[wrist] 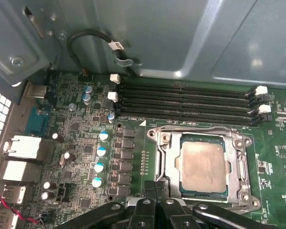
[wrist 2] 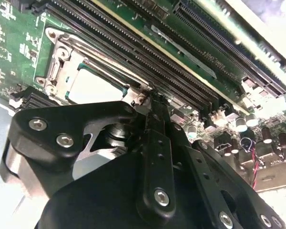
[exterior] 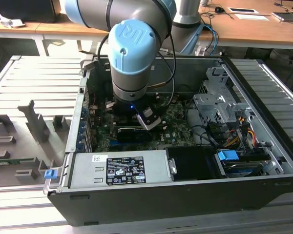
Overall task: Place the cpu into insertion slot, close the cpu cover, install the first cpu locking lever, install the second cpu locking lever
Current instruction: 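Install the second cpu locking lever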
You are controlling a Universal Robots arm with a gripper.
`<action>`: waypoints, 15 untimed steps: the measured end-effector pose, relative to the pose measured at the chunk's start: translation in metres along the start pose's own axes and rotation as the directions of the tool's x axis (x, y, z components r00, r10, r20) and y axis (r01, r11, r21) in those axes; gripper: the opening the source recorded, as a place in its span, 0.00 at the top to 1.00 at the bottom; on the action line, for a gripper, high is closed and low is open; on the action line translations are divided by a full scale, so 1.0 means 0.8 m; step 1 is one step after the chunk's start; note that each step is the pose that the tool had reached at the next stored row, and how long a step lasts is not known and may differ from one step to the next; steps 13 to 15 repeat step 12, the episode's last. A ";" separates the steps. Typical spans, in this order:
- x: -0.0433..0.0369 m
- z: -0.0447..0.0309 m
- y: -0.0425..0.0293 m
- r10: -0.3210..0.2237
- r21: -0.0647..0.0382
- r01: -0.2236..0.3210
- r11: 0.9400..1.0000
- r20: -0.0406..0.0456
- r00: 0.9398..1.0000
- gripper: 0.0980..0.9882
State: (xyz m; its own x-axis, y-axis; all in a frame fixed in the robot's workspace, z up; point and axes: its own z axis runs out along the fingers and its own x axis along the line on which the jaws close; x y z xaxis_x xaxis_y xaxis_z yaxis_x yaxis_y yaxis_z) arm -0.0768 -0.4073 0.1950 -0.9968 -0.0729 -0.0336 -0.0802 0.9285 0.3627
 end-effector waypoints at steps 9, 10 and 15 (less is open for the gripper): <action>-0.001 -0.0371 0.0144 0.000 -0.009 0.000 1.000 0.001 1.000 0.99; -0.001 -0.0381 0.0148 0.000 -0.010 0.000 1.000 0.001 1.000 0.99; -0.001 -0.0382 0.0148 0.000 -0.011 0.000 1.000 0.001 1.000 0.99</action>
